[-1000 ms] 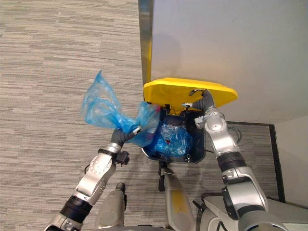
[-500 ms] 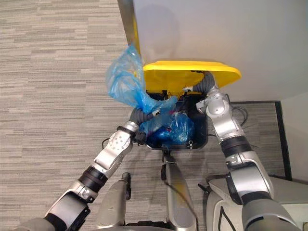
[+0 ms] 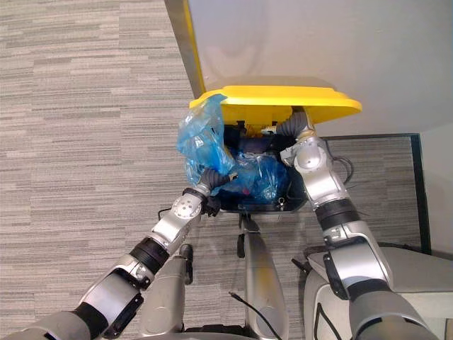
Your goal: Gather rubbish on tea table into small bin, then transfer packed bag to large trash can.
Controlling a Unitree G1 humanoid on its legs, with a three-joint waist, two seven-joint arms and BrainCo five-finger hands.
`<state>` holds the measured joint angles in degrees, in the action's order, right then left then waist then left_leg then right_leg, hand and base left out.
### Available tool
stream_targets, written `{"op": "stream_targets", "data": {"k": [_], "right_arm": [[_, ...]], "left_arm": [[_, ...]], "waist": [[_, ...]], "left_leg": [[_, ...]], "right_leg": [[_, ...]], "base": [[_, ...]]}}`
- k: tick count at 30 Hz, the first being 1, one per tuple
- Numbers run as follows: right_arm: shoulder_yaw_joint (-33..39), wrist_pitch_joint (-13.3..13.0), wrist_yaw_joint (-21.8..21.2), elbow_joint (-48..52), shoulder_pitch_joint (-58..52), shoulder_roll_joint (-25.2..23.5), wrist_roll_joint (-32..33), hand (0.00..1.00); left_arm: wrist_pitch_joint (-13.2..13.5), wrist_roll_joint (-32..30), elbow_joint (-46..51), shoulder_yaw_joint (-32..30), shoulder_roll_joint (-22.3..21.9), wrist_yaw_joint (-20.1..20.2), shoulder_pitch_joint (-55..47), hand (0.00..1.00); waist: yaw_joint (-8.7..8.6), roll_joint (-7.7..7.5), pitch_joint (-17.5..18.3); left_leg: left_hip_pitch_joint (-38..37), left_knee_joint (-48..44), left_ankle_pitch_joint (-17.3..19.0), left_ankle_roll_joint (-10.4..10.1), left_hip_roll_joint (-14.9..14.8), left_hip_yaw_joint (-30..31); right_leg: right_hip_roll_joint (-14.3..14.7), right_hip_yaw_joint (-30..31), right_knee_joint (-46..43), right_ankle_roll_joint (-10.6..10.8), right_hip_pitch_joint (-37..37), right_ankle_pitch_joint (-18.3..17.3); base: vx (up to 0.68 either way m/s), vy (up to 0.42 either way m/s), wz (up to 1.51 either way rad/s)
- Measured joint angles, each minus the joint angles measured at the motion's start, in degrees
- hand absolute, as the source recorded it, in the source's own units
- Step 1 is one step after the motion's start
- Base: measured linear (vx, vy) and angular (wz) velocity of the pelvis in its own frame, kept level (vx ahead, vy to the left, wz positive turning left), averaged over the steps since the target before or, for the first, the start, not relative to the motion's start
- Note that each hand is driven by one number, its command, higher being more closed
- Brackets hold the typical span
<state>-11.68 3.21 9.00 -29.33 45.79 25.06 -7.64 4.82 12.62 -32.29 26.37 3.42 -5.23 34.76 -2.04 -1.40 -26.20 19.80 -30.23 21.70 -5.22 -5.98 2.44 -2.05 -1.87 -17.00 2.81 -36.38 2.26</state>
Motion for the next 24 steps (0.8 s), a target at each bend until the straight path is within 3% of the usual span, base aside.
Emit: {"op": "stream_targets", "data": {"k": [9, 24], "right_arm": [[1.77, 1.62, 0.99, 4.05, -0.01, -1.58, -1.05, 0.00], [2.41, 1.63, 2.43, 8.46, -0.01, -3.58, -0.91, 0.00]], "left_arm": [[-0.05, -0.55, -0.07, -0.03, -3.21, -0.24, 3.64, 1.00], [-0.01, 0.27, -0.09, 3.57, -8.42, -1.08, 7.90, 1.00]], "waist": [[0.19, 0.00, 0.00], [-0.07, 0.00, 0.01]], "left_leg": [[1.62, 0.01, 0.00, -0.01, -0.03, -0.22], [1.60, -0.10, 0.13, -0.06, -0.07, -1.24]], "right_leg": [[-0.13, 0.02, -0.75, 0.00, -1.86, -0.10], [0.00, 0.85, -0.81, 0.00, -2.31, -0.09]], "base": [[0.04, -0.024, 0.00], [0.02, -0.018, -0.02]]}}
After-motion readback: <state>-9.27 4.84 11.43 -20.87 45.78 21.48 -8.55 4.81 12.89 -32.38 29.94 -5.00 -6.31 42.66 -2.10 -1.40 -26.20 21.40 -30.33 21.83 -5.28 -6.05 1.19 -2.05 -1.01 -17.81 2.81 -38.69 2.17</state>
